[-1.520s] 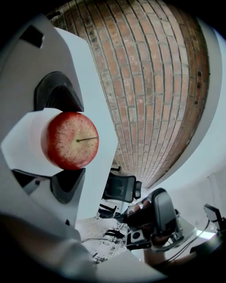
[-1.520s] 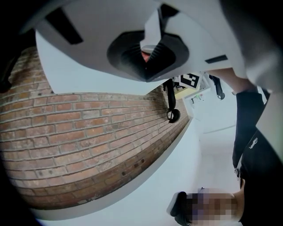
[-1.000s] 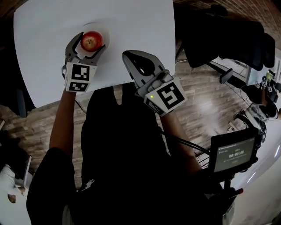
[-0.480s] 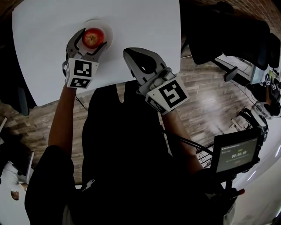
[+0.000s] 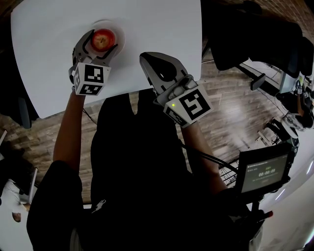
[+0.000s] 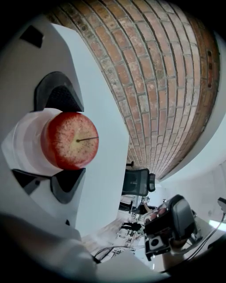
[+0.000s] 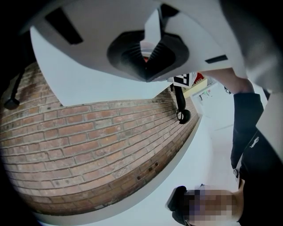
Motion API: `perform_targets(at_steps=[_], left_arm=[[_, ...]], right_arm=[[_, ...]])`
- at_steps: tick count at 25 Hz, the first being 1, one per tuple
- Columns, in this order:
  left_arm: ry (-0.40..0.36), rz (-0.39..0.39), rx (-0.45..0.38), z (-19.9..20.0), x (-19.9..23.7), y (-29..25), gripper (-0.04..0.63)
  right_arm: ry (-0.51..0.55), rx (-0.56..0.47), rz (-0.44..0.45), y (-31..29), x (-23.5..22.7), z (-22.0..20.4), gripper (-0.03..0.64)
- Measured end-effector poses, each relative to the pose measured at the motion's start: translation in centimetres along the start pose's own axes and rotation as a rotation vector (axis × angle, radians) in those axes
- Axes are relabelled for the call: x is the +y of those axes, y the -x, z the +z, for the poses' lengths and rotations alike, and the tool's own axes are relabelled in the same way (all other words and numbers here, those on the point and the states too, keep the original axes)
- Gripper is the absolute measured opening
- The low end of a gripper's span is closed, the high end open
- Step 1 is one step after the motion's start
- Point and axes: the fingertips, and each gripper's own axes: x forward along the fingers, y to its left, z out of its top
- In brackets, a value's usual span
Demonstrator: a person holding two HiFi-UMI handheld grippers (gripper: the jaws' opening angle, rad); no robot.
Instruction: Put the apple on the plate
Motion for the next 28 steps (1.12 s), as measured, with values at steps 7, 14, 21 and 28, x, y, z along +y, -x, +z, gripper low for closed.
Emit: perform_targets(at_steps=[7, 14, 21, 28], left_arm=[[-0.009, 0.027, -0.006, 0.14, -0.03, 0.06, 0.4], [-0.01, 0.043, -0.017, 0.19, -0.03, 0.06, 0.4], [0.003, 0.057, -0.029, 0.07, 0.15, -0.04, 0.4], [0.007, 0.049, -0.019, 0.05, 0.05, -0.61, 0.4]], right_arm=[[0.004, 0.0, 0.001, 0.02, -0.01, 0.04, 0.003], [0.01, 0.002, 0.004, 0.01, 0.04, 0.01, 0.003], [-0.004, -0.008, 0.004, 0.02, -0.02, 0.21, 0.003], [0.004, -0.004, -0.007, 0.41, -0.46, 0.08, 0.003]])
